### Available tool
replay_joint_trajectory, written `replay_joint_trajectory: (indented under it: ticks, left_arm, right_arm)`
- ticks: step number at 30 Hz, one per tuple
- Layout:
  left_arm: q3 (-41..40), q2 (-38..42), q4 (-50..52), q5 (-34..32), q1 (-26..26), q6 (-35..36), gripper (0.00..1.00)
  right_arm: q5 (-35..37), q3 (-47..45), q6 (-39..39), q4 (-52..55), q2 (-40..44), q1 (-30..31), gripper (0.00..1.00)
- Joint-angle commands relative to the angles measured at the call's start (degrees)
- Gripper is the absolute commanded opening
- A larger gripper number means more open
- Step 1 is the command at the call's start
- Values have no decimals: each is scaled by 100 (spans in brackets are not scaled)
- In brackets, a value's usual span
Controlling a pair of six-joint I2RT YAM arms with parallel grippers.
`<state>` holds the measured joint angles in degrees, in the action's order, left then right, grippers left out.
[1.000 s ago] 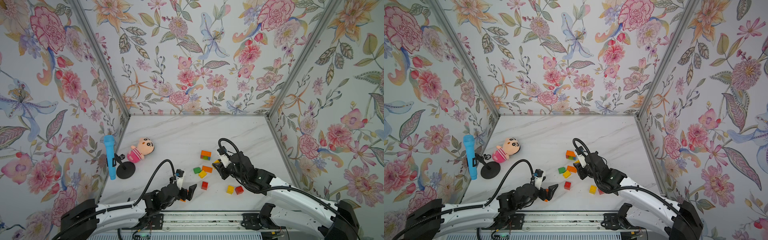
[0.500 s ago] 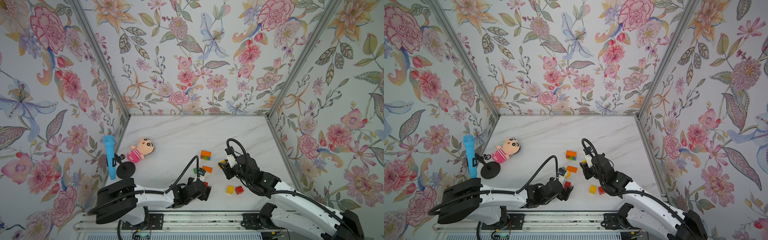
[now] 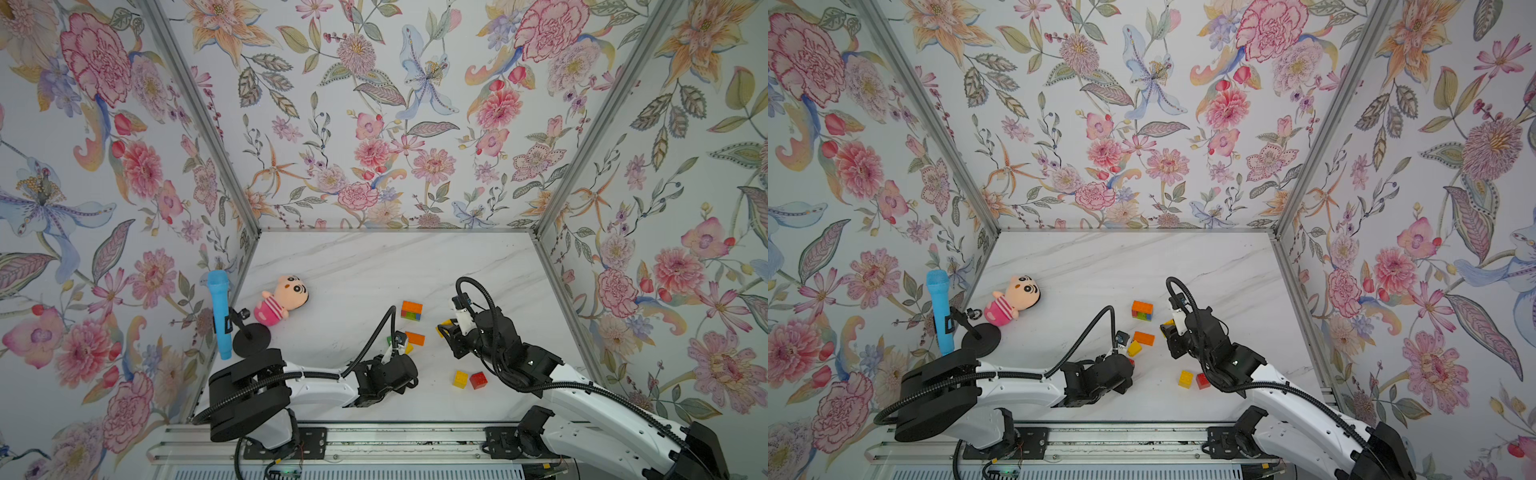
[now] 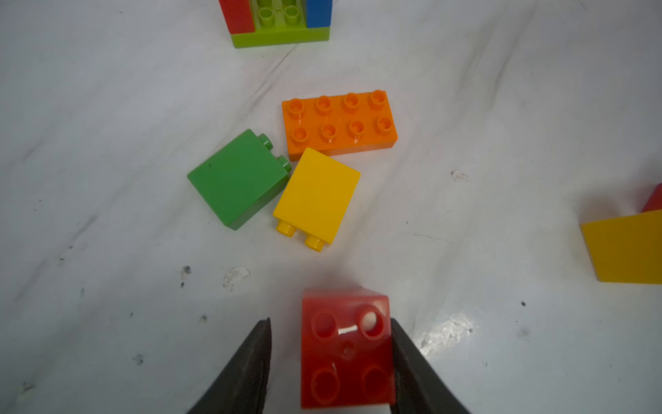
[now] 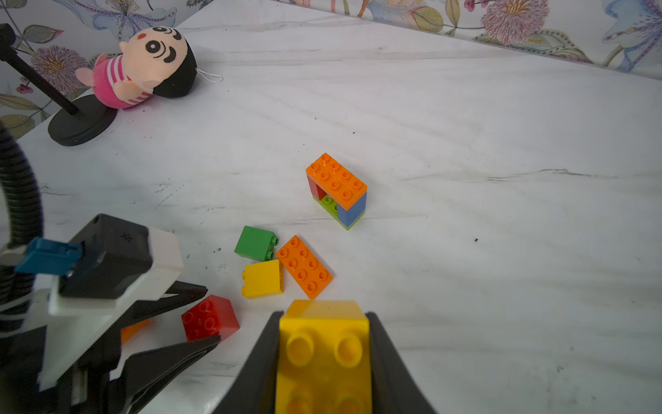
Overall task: Assemble the letter p with lego
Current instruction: Move the lego brick at the center of the board, then assemble the lego brick with the lego brick.
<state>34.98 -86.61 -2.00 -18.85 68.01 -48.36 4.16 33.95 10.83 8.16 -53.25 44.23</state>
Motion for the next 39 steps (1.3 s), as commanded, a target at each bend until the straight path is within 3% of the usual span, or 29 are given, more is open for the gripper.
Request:
replay_joint_trajectory:
  ticks: [1,6,13,17,21,23,26,30,34,39]
  left_arm:
    - [-231,236,71,-234,-281,273,47]
    - [-531,517,-193,-192,-552,490,46]
    - [-950,1130,-651,95,-568,533,67]
    - [-1675,2360,-970,40,-677,479,73]
    - [-2253,3950,-176,-1084,-725,198,75]
    - [-2415,4598,103,-1312,-855,160,76]
    - [-2914,5436,75,-1023,-1380,140,76]
    - [-3372,5949,-293,-357,-2096,94,76]
    - [-3694,5961,-869,166,-2537,-12,76]
    - [-3712,5548,-1297,489,-2660,49,77]
  right_arm:
    - [-217,-10,129,-190,-225,65,0]
    - [94,194,103,-223,-645,454,0]
    - [184,683,36,-328,-1481,943,0]
    - [297,1084,3,-336,-2065,1244,0]
    - [442,1396,-156,-517,-2656,1590,0]
    - [467,1520,-248,-595,-2910,1688,0]
    - [382,1652,-420,-775,-3253,1781,0]
    - [196,1759,-635,-979,-3610,1853,0]
    - [-22,1848,-843,-1012,-3847,1875,0]
    - [-359,1863,-1080,-1001,-3938,1839,0]
